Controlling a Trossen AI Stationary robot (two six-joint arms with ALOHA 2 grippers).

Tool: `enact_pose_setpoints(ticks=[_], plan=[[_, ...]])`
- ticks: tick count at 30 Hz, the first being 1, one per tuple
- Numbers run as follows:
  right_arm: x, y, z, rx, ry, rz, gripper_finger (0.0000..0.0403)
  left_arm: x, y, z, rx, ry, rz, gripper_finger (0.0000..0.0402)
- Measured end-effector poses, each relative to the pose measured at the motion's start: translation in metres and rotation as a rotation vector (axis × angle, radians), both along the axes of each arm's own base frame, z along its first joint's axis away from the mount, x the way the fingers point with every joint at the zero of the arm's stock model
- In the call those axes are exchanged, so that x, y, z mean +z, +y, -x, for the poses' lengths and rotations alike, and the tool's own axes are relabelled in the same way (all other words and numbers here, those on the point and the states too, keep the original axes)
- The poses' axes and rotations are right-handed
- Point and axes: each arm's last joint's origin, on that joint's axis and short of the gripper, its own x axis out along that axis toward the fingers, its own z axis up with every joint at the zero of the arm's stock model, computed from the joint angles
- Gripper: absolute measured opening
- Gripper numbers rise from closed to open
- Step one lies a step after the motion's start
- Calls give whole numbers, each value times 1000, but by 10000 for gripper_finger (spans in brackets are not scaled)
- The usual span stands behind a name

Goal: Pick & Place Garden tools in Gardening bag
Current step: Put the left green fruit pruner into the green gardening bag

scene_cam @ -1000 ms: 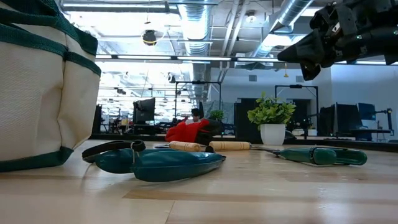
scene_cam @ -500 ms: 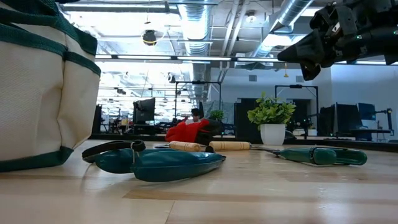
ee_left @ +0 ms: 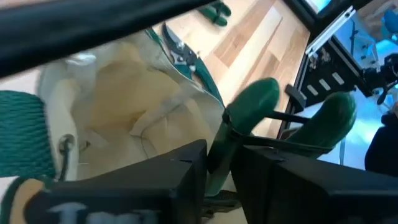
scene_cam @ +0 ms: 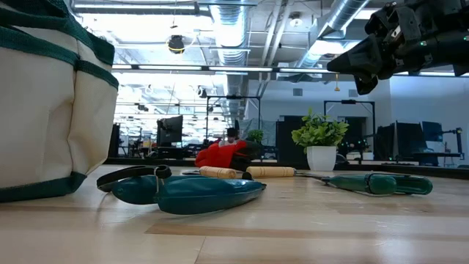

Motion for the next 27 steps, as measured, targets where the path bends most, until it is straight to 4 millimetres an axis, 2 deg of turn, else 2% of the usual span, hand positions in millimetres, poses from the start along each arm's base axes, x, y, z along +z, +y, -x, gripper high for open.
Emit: enact_pose_setpoints(ticks=[10, 14, 21, 27], plan=[[1, 0, 0, 0, -8, 0, 0, -3, 3, 3, -33, 53, 5, 155], [1, 0, 0, 0, -11, 0, 0, 3, 10, 10, -73, 80, 63, 168], [4, 0, 0, 0, -36, 1, 0, 33, 28, 21, -77, -30, 125, 131], [4, 0, 0, 0, -36, 1, 0, 39, 29, 21, -85, -73, 131, 60]])
